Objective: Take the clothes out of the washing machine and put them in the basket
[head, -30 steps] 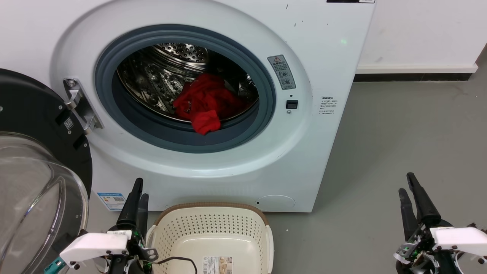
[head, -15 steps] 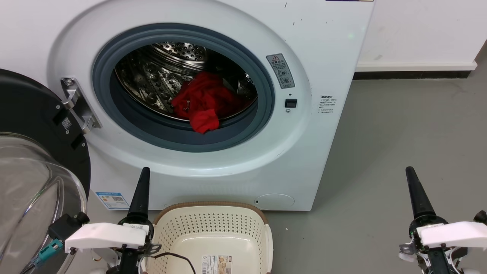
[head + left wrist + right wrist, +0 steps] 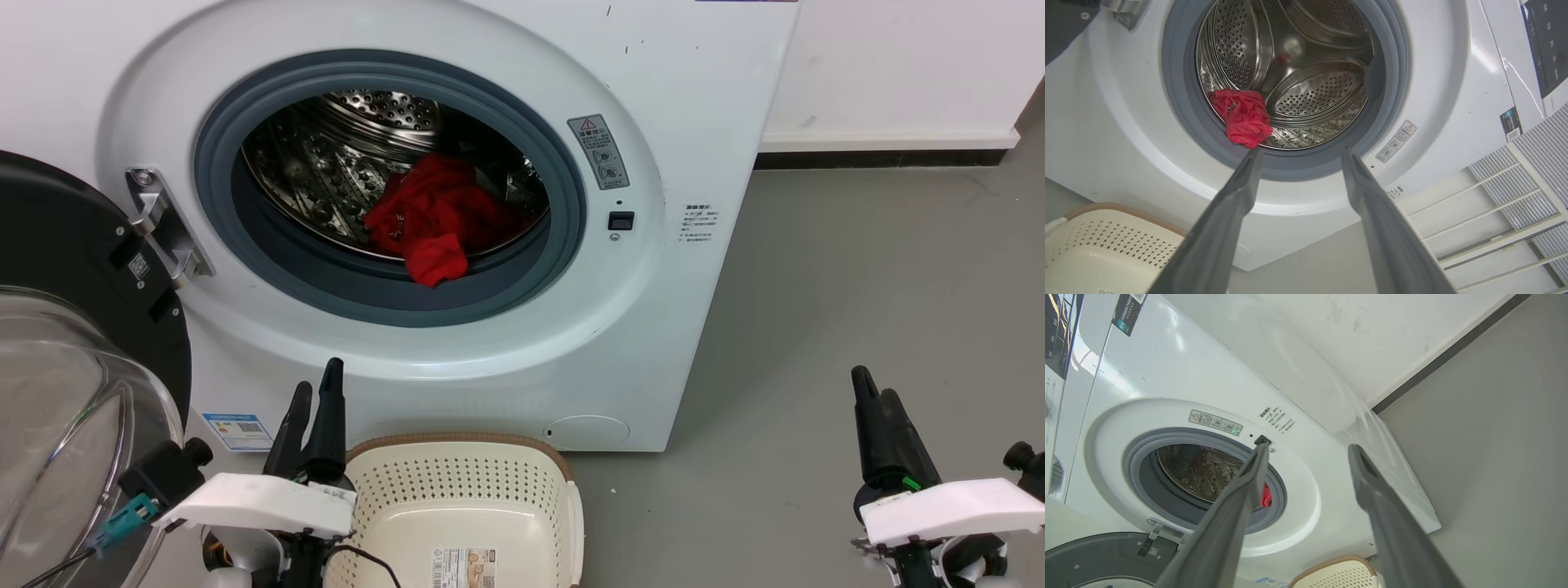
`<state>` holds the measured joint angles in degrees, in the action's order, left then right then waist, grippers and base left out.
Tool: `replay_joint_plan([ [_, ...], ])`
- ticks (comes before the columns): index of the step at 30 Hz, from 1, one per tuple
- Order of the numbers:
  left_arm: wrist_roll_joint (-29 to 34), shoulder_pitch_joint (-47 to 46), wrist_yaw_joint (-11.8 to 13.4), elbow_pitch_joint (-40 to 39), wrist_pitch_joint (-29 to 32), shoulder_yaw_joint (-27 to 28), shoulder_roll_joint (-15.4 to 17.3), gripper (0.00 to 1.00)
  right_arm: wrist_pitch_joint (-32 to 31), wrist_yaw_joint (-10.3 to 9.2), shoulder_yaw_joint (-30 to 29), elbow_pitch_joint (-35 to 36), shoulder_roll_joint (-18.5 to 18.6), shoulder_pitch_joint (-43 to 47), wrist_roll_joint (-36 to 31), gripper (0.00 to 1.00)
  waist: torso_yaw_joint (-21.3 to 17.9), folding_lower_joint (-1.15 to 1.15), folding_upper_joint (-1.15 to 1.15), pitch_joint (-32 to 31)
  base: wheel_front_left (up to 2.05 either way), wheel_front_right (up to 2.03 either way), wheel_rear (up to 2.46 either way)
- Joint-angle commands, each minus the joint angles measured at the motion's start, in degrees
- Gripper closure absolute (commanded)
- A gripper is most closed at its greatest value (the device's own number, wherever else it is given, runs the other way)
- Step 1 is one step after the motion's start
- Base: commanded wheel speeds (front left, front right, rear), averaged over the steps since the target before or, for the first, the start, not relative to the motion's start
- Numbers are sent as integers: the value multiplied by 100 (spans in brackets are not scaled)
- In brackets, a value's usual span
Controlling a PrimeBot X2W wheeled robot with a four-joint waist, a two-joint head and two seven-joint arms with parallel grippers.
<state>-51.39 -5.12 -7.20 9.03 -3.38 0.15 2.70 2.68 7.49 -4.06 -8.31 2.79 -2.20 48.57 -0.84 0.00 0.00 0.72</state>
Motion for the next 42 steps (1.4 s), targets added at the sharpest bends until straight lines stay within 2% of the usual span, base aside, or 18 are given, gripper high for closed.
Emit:
replay_joint_plan([
  [1, 252, -100, 4, -99, -66, -47, 23, 0, 44, 0, 2, 117, 16, -30, -245, 0, -1, 0, 0, -2, 0, 0, 0],
  [4, 659, -95, 9, -93, -143, -121, 58, 0, 41, 0, -8, 159, 16, 22, -610, 0, -6, 0, 0, -11, 0, 0, 0],
  [14, 1446, -66, 93, -51, -304, -276, 152, 0, 29, 0, 8, 239, 16, 116, -1333, 0, -30, 0, 0, -41, 0, 0, 0],
  [42, 3265, -68, 474, 30, -753, -495, 319, 0, 169, 0, 43, 579, 15, 301, -3303, 0, -5, 0, 0, -41, 0, 0, 0],
])
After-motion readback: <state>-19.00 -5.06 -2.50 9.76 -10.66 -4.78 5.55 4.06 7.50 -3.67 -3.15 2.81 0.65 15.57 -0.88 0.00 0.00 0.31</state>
